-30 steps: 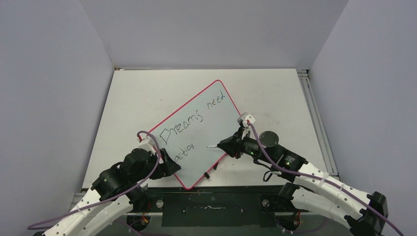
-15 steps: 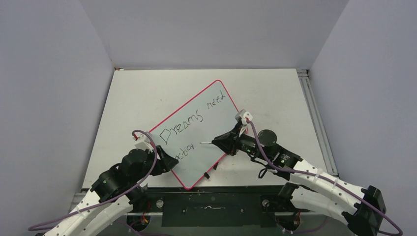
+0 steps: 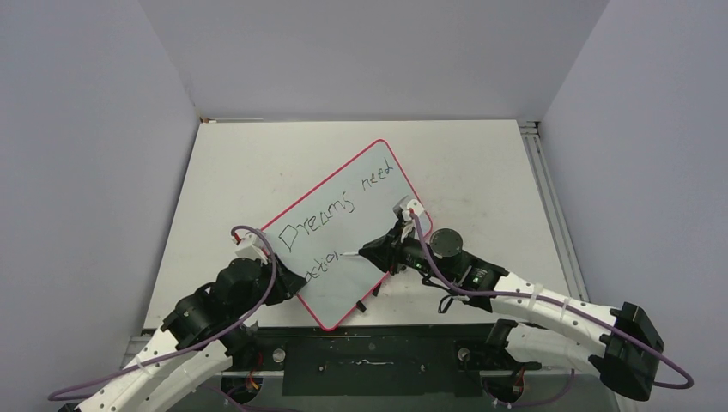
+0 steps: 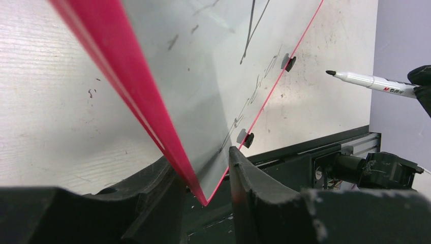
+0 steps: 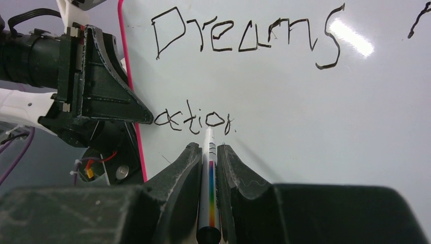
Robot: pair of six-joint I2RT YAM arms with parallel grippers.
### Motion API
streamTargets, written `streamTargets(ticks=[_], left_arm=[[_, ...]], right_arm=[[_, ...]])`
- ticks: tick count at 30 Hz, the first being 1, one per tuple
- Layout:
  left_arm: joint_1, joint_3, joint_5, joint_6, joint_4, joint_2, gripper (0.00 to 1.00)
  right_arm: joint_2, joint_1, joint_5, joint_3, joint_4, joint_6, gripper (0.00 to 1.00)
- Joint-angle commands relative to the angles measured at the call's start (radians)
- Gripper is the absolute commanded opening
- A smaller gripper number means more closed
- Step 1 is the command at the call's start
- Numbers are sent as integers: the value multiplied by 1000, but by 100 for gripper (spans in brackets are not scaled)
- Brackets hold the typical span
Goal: Write a sentence on the whiteboard
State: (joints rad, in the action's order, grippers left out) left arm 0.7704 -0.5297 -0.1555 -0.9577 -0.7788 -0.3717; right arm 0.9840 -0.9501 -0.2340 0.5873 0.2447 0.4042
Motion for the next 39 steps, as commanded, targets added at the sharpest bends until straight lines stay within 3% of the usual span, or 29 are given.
streamTargets(ticks=[1,15,39], left_arm=[[-5,-19,-21,3,17,-16,32],[-3,-21,-21,4,13,-31,23],[-4,-22,-18,1,10,-32,19]], right_arm=[[29,-5,38,-16,126,-3,5],[113,-6,49,-26,191,2,5],[167,-4,76,-21,215,0,5]])
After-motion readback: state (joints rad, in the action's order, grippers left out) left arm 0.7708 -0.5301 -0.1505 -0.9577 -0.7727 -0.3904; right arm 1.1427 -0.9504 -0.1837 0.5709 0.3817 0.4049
